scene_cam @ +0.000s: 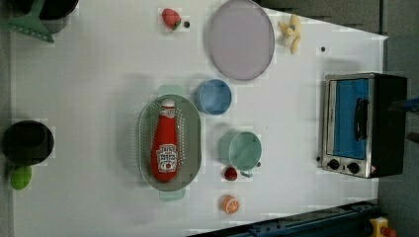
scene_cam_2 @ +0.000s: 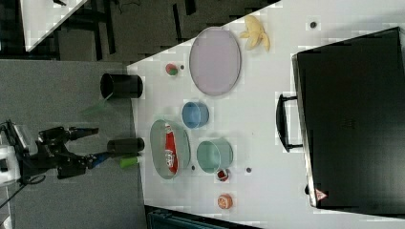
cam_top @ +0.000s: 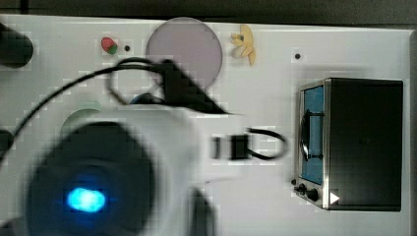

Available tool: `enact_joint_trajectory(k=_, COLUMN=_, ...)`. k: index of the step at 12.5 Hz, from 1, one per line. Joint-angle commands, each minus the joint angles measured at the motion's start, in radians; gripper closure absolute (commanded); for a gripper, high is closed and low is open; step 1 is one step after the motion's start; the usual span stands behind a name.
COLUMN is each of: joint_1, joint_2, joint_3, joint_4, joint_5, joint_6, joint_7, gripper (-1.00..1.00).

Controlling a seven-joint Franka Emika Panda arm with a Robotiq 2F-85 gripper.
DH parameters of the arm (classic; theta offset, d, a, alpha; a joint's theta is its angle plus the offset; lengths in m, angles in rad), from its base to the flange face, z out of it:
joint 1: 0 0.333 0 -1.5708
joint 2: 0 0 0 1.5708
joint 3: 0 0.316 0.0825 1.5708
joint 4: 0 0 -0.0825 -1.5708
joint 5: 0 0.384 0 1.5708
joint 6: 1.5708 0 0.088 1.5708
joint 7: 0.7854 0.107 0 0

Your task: Pick ketchup from strainer and place it on the table

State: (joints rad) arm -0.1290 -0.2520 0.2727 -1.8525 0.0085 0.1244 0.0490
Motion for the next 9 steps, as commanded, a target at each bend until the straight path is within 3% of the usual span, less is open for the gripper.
enact_joint_trajectory(k=1, joint_1=0.036, joint_2=0.086, joint_3=0.155, joint_4=-0.041, joint_5=0.009, joint_6=-0.004, joint_7=0.059, gripper=-1.00)
enact_joint_trajectory(k=9, joint_1=0.041, joint_2=0.227, joint_3=0.503, joint_4=-0.102, joint_5=0.004, joint_6=0.134, joint_7=0.075, gripper=-1.00)
